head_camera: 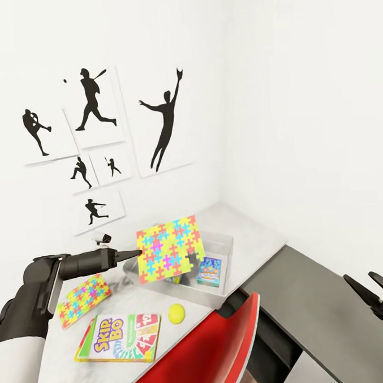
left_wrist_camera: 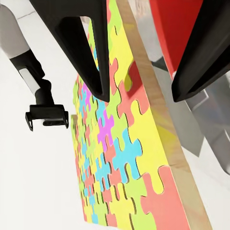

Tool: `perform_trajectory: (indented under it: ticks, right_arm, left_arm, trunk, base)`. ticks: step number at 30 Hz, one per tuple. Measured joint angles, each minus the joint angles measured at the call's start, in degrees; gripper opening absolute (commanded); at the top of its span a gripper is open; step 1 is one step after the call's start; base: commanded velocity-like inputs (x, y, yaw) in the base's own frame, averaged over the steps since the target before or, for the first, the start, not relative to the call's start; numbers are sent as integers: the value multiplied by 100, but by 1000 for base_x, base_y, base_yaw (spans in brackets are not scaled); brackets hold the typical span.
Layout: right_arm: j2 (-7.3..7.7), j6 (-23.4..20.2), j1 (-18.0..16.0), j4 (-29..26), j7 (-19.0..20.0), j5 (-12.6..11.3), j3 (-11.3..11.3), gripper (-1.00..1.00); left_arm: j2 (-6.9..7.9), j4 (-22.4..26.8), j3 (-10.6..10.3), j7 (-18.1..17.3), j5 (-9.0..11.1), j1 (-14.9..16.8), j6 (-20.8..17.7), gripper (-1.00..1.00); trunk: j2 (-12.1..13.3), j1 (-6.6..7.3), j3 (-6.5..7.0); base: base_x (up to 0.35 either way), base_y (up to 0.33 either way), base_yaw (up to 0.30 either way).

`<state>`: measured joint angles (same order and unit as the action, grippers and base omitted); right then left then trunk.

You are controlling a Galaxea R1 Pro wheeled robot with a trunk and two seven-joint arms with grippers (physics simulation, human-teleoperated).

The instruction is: Put all the toys in the child's room - the three board games (two on the bed and one on the table), the two jigsaw puzzles on the table, and the tennis ball on the table - inside the toy box on the table in the child's room.

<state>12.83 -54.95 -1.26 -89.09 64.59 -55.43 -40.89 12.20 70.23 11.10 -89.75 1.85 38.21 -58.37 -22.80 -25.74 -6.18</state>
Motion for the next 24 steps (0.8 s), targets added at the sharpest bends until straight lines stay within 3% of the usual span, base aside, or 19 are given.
perform_trajectory:
  ticks: [7,19,21,24]
  right_arm:
    - [0,1,0,4,0,1,5,100]
    - [0,0,1,0,0,0,6,100]
    - [0,0,0,-1,0,0,6,100]
    - [0,0,0,-2,0,0,6,100]
  left_arm:
    - [0,-1,6,0,4,0,-1,-100]
    - [-4,-5,-12,0,-20,4,7,-100]
    - [-25,-7,-26,113,-23,14,4,-100]
    - [-145,-21,-40,613,-27,131,-4,-100]
  trunk:
    - [1,0,0]
    - [1,-1,0]
    - [1,-1,0]
    - [1,-1,0]
  base:
    - [178,-26,0]
    - [19,-2,0]
    - [1,0,0]
    - [0,0,0]
